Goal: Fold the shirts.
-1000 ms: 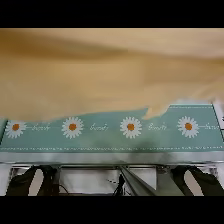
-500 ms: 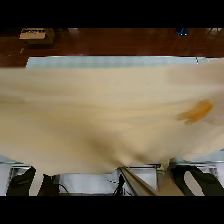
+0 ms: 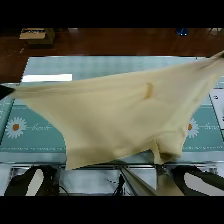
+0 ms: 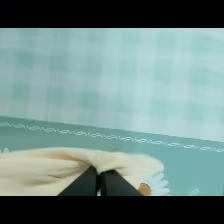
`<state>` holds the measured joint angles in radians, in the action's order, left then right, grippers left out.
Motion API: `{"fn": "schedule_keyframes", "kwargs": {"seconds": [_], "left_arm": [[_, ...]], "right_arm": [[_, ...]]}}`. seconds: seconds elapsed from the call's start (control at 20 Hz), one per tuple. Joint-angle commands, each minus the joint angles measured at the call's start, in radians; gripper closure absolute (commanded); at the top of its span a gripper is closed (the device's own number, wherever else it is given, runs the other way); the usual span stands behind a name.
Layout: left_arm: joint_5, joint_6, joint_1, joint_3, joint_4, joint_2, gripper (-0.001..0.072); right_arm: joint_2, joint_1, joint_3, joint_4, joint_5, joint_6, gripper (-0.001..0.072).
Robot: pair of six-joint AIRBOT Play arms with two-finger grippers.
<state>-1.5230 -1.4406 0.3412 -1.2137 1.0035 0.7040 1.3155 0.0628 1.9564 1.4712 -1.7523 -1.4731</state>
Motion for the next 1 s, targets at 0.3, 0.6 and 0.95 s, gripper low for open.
{"fn": "schedule_keyframes", "kwargs": {"seconds": [0.3,0.6,0.95], "left_arm": [[0.521,0.151,-0.003,0.119,-0.165,0.454,0.0685],[0.600,0.282,-0.079,0.120,-0.166,0.619,0.0685],[0.621,0.271,-0.143,0.120,-0.113,0.742,0.0685]], "right_arm": [[0.383,-0.047,-0.003,-0.031,0.524,-0.042,0.0692],[0.500,-0.047,-0.003,-0.059,0.699,-0.106,0.0692],[0.623,-0.045,-0.003,0.009,0.550,-0.104,0.0692]]}}
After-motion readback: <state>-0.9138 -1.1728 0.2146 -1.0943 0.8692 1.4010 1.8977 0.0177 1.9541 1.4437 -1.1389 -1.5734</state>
